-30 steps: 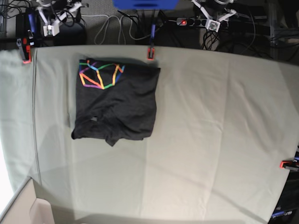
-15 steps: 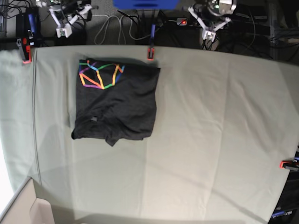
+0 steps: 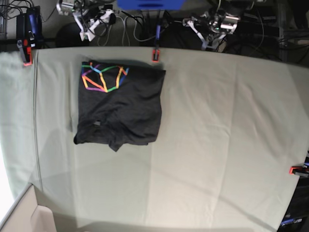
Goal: Layout the t-shirt on the table in an organized manner, then fold the t-shirt properly
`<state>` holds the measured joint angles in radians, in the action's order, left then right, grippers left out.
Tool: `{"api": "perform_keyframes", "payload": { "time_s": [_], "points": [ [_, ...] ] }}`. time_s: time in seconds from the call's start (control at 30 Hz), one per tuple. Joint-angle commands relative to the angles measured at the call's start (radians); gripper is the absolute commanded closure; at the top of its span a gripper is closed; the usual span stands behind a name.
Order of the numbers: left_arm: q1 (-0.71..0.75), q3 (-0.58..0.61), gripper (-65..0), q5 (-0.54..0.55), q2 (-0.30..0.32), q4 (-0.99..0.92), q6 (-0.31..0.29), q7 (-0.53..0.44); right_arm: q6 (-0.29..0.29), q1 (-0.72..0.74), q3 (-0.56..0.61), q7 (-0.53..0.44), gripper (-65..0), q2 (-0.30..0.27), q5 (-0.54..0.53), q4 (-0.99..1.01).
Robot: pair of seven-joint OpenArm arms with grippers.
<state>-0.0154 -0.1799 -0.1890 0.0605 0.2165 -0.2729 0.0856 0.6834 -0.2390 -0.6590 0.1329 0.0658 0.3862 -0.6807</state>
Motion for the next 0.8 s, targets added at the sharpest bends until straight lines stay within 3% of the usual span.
{"api": "perform_keyframes", "payload": {
  "time_s": [0.0,0.23,0.37,0.43,0.47,0.53,0.63,0.77],
  "points": [
    [-0.004,0.000,-29.4,0.001,0.002,-0.009,0.001,-0.004,-0.026,0.011,-0.002,-0.040,-28.6,-0.008,0.001,0.040],
    [-0.013,-0.002,-29.3,0.001,0.000,-0.047,0.001,-0.002,-0.377,0.114,0.000,-0.421,-27.4,-0.119,0.029,0.553],
    [-0.011,0.000,-28.6,0.007,-0.018,-0.047,0.001,-0.002,-0.506,0.120,0.000,-0.576,-14.8,-0.111,0.029,0.612],
    [-0.011,-0.002,-22.2,0.007,-0.020,-0.047,0.001,-0.002,-0.540,0.120,0.000,-0.596,-6.2,-0.088,0.029,0.612],
    [-0.011,-0.003,-15.0,0.010,-0.021,-0.047,0.001,-0.002,-0.555,0.122,0.000,-0.600,-1.0,-0.079,0.029,0.612],
    [-0.011,-0.010,0.0,0.012,-0.029,-0.045,0.001,-0.002,-0.572,0.125,0.000,-0.600,0.0,-0.060,0.029,0.612],
    [-0.005,-0.005,-2.8,0.012,-0.032,-0.042,0.001,-0.004,-0.578,0.126,0.000,-0.600,0.0,-0.028,0.029,0.612],
    [-0.005,-0.008,-0.3,0.012,-0.032,-0.042,0.001,-0.004,-0.580,0.126,0.000,-0.602,0.0,-0.001,0.030,0.612]
  ]
}}
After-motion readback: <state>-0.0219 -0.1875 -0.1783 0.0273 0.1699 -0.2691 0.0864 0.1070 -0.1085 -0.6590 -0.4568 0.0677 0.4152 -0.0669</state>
